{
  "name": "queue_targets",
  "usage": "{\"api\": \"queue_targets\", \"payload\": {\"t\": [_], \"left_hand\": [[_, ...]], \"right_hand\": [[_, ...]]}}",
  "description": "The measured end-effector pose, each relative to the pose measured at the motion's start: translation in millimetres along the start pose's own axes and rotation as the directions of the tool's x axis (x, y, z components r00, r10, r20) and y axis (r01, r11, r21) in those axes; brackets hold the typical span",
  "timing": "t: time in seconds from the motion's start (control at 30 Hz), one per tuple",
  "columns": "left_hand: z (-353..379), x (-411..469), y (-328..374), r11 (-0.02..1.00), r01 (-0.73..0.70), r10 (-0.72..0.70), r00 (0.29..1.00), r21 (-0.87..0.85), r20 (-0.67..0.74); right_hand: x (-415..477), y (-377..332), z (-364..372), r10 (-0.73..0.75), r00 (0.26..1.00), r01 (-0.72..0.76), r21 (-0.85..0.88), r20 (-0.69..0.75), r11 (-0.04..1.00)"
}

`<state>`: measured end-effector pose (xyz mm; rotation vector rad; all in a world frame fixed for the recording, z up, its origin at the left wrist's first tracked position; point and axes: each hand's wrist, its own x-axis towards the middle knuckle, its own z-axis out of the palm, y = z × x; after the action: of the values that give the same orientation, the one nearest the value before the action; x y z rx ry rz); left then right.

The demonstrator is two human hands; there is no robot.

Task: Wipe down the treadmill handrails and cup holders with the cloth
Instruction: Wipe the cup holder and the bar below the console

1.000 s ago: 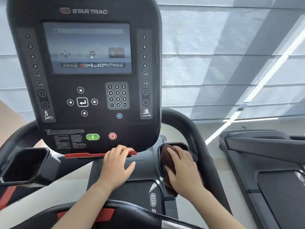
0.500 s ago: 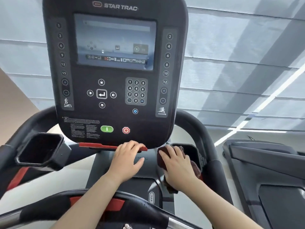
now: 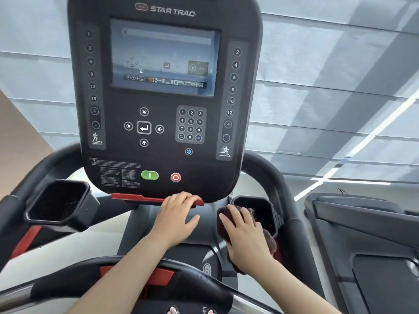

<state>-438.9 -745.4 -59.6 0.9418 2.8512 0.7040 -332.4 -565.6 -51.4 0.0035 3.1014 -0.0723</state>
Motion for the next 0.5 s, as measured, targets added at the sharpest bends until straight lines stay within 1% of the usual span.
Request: {"api": "queue_targets", "payload": {"t": [0.1, 0.17, 0.27, 0.4, 0.5], "left_hand": [[-0.9, 0.2, -0.3, 1.0, -0.002, 0.002, 1.0, -0.001, 0.0], [-1.0, 0.5, 0.2, 1.0, -0.008, 0.008, 1.0, -0.006, -0.005], [-3.6, -1.5, 0.0, 0.999, -0.002, 0.001, 1.0, -0.038, -0.013], [-14.2, -13.2, 4.6, 0.992, 0.025, -0.035, 0.996, -0.12, -0.08], [-21.3, -31.5, 9.8, 0.993, 0.012, -0.02, 0.997, -0.116, -0.072]], "right_hand": [[-33.7, 23.4, 9.0, 0.019, 0.993, -0.007, 0.102, -0.115, 0.995], [-52.7, 47.2, 14.9, 0.066, 0.981, -0.039, 0.151, -0.18, 0.988], [-60.8, 67.5, 16.7, 0.13, 0.963, -0.081, 0.205, -0.237, 0.975], [-51.7, 61.2, 21.4, 0.235, 0.915, -0.122, 0.331, -0.327, 0.936], [-47.3, 51.4, 27.7, 0.332, 0.873, -0.172, 0.413, -0.357, 0.894]]}}
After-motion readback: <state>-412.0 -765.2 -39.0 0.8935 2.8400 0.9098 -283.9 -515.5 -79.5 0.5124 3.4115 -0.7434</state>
